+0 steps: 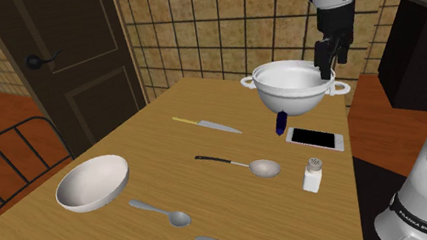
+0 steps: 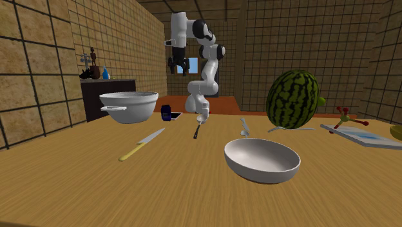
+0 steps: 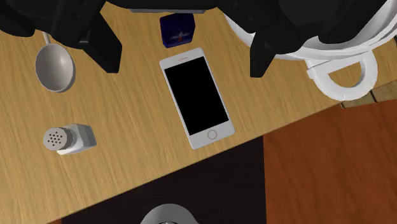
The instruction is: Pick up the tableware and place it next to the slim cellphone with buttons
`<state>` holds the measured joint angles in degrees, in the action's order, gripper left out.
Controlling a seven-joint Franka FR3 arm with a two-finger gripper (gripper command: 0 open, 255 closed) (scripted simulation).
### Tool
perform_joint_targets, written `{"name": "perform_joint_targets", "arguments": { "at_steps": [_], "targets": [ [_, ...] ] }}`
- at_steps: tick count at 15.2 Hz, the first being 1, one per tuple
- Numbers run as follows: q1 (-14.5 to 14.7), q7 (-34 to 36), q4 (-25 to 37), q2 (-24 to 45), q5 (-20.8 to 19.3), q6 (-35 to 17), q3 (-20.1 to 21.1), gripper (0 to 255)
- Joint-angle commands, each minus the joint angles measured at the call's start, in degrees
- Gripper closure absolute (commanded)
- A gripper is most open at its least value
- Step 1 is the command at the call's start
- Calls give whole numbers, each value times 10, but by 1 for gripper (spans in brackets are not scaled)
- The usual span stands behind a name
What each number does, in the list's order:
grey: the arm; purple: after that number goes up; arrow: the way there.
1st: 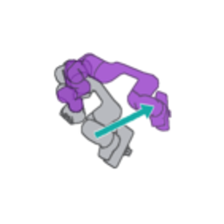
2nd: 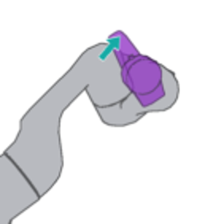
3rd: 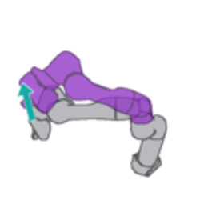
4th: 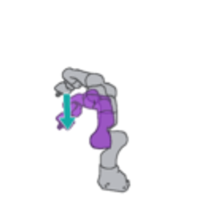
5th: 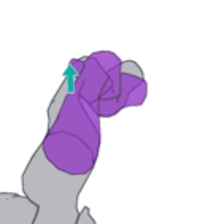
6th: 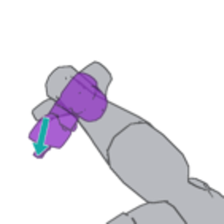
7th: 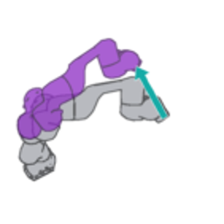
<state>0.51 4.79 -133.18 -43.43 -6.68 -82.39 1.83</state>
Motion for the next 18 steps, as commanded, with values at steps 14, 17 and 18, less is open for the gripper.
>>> {"name": "perform_joint_targets", "arguments": {
  "at_steps": [14,17,18],
  "targets": [
    [57,53,32,186,84,-146,74,0],
    [68,63,54,235,96,-174,91,0],
    [72,66,62,252,100,-183,97,0]
  ]
}}
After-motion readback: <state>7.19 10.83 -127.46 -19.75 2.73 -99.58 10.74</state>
